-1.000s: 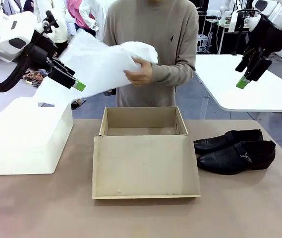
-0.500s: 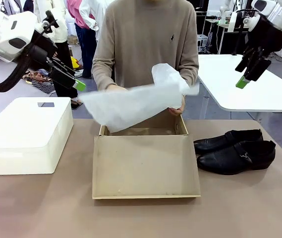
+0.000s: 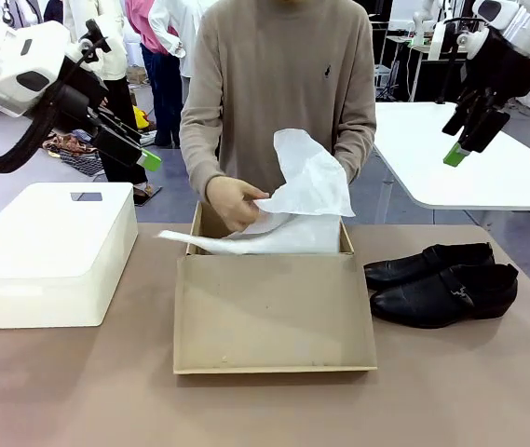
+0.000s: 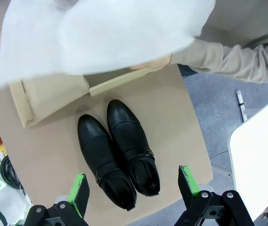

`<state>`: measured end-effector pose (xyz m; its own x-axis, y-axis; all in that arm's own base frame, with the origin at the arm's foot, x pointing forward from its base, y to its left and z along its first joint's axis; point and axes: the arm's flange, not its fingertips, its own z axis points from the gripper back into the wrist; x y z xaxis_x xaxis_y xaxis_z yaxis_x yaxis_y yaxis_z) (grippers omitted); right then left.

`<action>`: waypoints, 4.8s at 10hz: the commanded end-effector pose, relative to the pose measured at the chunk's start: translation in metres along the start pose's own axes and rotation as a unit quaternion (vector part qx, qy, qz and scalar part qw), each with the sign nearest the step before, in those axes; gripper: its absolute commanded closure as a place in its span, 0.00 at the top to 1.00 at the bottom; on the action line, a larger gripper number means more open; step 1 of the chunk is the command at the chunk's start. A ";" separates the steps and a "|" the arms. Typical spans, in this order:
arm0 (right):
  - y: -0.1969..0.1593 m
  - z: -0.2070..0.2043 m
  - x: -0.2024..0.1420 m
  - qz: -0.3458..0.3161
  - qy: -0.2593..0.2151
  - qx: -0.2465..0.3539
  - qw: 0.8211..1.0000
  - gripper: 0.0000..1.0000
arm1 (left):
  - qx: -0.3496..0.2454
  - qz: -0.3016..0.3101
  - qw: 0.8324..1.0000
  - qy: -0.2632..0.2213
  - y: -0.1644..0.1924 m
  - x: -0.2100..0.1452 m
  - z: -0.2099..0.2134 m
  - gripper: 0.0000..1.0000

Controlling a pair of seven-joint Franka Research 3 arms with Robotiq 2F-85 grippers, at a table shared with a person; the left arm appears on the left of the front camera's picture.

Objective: Pack the shoes into the box.
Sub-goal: Place one shoe of the Shoes into the Shoes Box.

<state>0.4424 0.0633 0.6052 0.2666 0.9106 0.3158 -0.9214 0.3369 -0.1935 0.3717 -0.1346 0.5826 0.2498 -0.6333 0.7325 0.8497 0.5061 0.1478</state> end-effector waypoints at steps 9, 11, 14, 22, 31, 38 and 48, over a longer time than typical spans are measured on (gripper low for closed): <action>-0.073 -0.068 -0.070 0.127 0.059 0.006 0.990 1.00 | -0.008 -0.004 1.000 -0.008 0.002 -0.002 -0.001 1.00; -0.081 -0.083 -0.078 0.114 0.058 0.012 0.992 1.00 | -0.008 -0.004 1.000 -0.008 0.002 -0.002 -0.001 1.00; -0.082 -0.086 -0.078 0.101 0.062 0.018 0.993 1.00 | -0.008 -0.004 1.000 -0.008 0.002 -0.002 -0.001 1.00; -0.076 -0.093 -0.081 0.101 0.072 0.018 0.992 1.00 | -0.008 -0.004 1.000 -0.008 0.002 -0.002 -0.001 1.00; -0.109 -0.189 -0.123 0.142 0.043 0.050 0.988 1.00 | -0.008 -0.004 1.000 -0.008 0.002 -0.002 -0.001 1.00; -0.125 -0.215 -0.129 0.097 0.070 0.080 0.990 1.00 | -0.008 -0.004 1.000 -0.008 0.002 -0.002 -0.001 1.00; -0.111 -0.238 -0.135 0.126 0.060 0.092 0.986 1.00 | -0.008 -0.004 1.000 -0.008 0.002 -0.002 -0.001 1.00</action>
<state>0.5760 -0.0379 0.3661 0.0710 0.9837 0.1651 -0.9939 0.0837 -0.0714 0.3715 -0.1348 0.5827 0.2498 -0.6335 0.7323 0.8497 0.5061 0.1480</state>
